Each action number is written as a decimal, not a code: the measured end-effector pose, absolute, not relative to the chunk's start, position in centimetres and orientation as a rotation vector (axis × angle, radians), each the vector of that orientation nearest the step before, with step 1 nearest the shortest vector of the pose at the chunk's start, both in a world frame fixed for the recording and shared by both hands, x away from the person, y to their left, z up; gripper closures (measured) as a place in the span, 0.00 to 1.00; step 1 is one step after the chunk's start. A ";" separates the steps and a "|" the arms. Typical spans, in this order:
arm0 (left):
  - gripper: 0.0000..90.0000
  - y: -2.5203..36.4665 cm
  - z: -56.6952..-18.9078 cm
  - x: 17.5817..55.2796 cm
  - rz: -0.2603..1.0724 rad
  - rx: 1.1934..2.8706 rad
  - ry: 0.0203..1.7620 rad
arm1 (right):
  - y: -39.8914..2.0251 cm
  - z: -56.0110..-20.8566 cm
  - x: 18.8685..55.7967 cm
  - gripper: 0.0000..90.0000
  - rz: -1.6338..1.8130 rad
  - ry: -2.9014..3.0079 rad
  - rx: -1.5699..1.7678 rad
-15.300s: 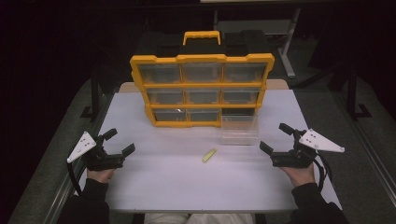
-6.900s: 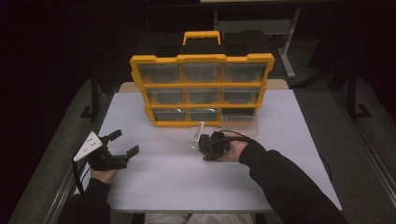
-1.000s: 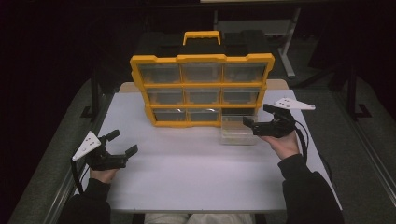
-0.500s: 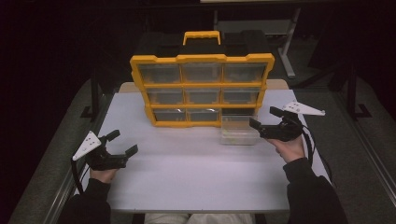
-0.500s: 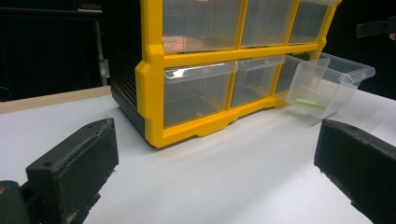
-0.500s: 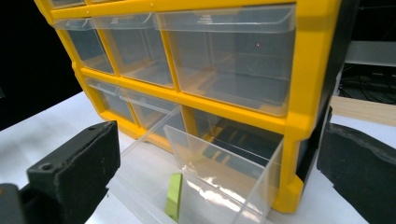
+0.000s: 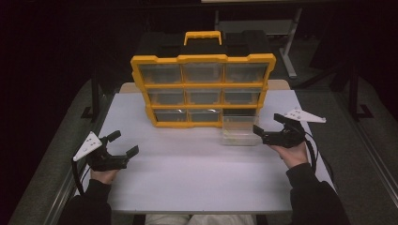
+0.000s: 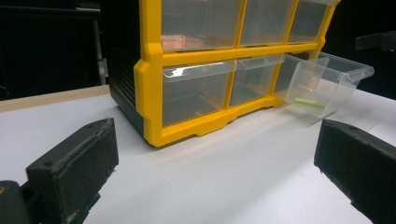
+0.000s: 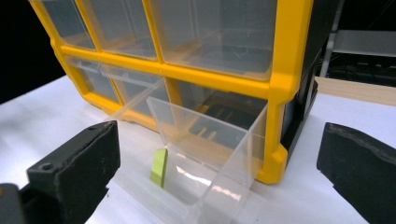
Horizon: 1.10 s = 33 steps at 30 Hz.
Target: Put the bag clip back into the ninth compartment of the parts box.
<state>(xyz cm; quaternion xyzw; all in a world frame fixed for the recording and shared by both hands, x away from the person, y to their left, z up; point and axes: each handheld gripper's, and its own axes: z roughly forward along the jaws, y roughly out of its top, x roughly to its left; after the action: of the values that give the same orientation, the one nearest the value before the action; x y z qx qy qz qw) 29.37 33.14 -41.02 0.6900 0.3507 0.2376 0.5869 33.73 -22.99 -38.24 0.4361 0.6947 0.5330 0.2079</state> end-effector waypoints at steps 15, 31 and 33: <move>0.00 33.1 -41.0 29.4 0.551 1.608 0.817 | -24.3 -39.6 31.4 0.00 1.519 1.831 1.150; 0.00 33.0 -41.1 29.4 0.548 1.612 0.818 | -25.0 -41.2 28.8 0.00 1.529 1.775 1.085; 0.00 33.0 -41.1 29.4 0.549 1.612 0.819 | -25.1 -41.4 28.4 0.00 1.525 1.770 1.089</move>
<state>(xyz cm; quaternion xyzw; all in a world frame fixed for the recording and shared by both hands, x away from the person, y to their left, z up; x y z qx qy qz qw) 29.43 33.01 -41.07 0.6914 0.3511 0.2356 0.5858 28.41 -25.05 -41.44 0.4058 0.6595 0.5683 0.2782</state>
